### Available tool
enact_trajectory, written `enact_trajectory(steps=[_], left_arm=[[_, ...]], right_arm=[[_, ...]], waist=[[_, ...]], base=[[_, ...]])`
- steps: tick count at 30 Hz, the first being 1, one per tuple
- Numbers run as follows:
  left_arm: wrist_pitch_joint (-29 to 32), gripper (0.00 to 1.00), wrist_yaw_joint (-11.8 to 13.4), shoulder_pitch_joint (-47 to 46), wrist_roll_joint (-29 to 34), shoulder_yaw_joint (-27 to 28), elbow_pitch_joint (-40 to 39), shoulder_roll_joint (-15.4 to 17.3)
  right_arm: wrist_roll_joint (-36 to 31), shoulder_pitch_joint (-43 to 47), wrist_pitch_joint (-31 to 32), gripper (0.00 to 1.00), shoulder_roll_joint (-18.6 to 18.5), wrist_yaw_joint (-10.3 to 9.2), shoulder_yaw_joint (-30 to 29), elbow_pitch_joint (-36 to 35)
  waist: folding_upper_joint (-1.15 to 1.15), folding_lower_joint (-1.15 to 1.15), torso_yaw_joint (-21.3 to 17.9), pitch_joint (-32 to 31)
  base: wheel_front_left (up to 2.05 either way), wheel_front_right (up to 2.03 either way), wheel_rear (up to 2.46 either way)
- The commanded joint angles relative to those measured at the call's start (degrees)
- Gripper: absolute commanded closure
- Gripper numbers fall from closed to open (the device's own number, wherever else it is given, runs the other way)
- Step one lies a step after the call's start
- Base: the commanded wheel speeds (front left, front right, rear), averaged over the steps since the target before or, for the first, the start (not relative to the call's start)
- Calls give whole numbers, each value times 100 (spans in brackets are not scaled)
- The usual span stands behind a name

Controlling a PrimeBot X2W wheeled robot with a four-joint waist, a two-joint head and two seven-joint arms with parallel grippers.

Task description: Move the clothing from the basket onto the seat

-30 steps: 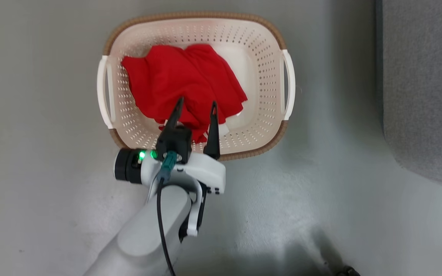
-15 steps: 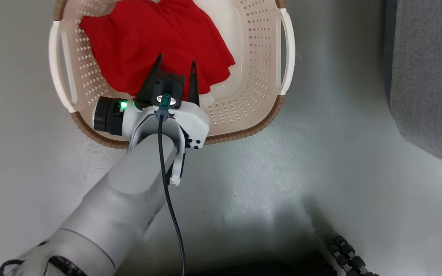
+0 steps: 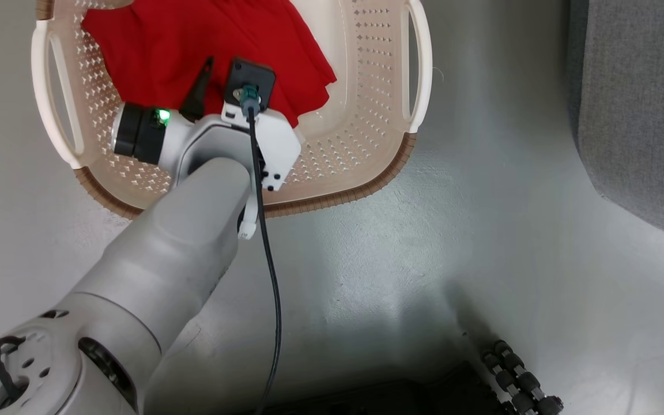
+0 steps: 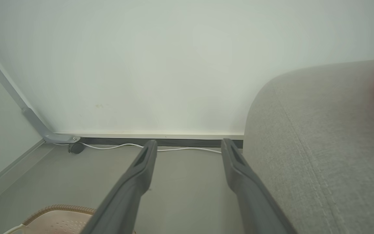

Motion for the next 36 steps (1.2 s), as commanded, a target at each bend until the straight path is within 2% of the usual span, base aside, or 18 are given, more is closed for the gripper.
enact_trajectory(steps=[1, 9, 16, 17, 18, 23, 36], left_arm=[[63, 0, 77, -75, -43, -21, -8, 19], [962, 0, 256, -345, -104, -406, 170, 19], [1375, 0, 401, -462, -53, -508, 174, 19], [1387, 58, 405, -471, -64, -513, 156, 19], [1400, 100, 401, -470, -72, -519, 140, 19], [1376, 100, 390, -400, -171, -532, 32, 19], [284, 100, 405, 216, -852, -506, -236, 19]], right_arm=[[71, 158, -34, 0, -79, 17, 57, -163], [74, 117, -34, 0, -38, 17, 135, -240], [72, 89, -34, 0, -27, 17, 153, -304], [70, 84, -34, 0, -24, 17, 149, -312], [70, 79, -34, 0, -21, 17, 143, -319], [71, 64, -34, 0, -14, 17, 130, -298], [-19, 147, -34, 0, 28, 17, 172, -71]], waist=[[0, 0, -18, 22], [0, 0, -103, 122], [0, 0, -140, 190], [0, 0, -141, 195], [0, 0, -139, 197], [0, 0, -114, 150], [0, 0, -45, -569]], base=[[0, 0, 0], [0, 0, 0], [0, 0, 0], [0, 0, 0], [0, 0, 0], [0, 0, 0], [0, 0, 0]])
